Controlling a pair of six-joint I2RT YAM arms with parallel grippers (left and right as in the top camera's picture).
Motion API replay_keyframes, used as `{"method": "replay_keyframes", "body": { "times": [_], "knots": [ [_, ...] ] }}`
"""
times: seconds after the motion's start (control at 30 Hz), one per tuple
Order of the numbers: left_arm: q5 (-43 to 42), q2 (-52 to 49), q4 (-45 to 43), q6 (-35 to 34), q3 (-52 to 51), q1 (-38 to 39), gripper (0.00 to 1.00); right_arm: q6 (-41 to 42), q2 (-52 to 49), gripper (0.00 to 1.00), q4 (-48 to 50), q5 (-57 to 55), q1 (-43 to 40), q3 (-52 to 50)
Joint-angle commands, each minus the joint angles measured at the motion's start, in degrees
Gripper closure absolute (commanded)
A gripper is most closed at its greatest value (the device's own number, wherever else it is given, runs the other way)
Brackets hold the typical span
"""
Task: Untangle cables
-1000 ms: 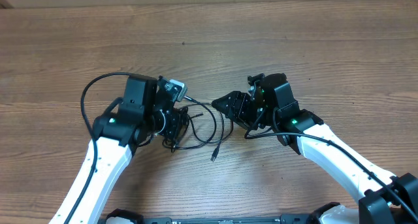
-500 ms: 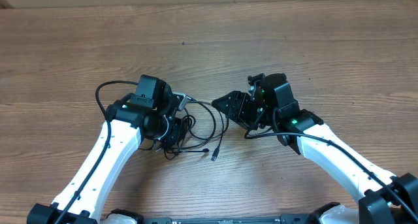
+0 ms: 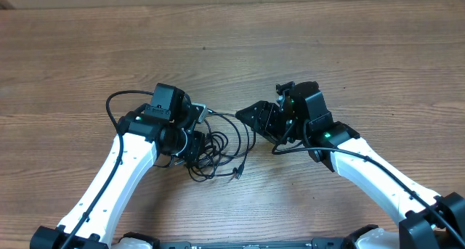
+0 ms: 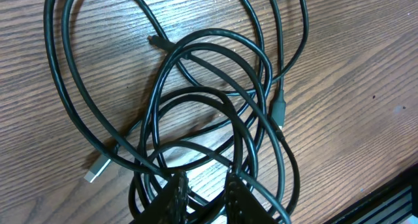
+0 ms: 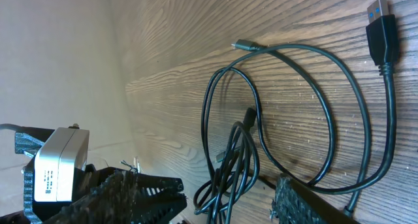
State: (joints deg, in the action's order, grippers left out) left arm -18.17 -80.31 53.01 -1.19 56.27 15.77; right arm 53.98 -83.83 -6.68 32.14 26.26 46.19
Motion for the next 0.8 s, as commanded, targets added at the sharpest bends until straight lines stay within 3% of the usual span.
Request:
{"method": "replay_keyframes", "body": {
  "times": [0.0, 0.27, 0.53, 0.77],
  "knots": [
    [0.1, -0.4, 0.3, -0.4, 1.1, 0.4, 0.80, -0.5, 1.1, 0.33, 0.1, -0.6, -0.1, 0.7],
    [0.2, -0.4, 0.2, -0.3, 1.1, 0.4, 0.76, -0.7, 1.0, 0.35, -7.2, -0.3, 2.1, 0.7],
    [0.2, -0.4, -2.1, -0.4, 1.1, 0.3, 0.76, -3.3, -0.9, 0.36, -5.9, -4.0, 12.9, 0.7],
    [7.8, -0.4, -2.1, -9.8, 1.1, 0.3, 0.77, -2.8, -3.7, 0.37, -4.3, -9.7, 17.4, 0.7]
  ]
}}
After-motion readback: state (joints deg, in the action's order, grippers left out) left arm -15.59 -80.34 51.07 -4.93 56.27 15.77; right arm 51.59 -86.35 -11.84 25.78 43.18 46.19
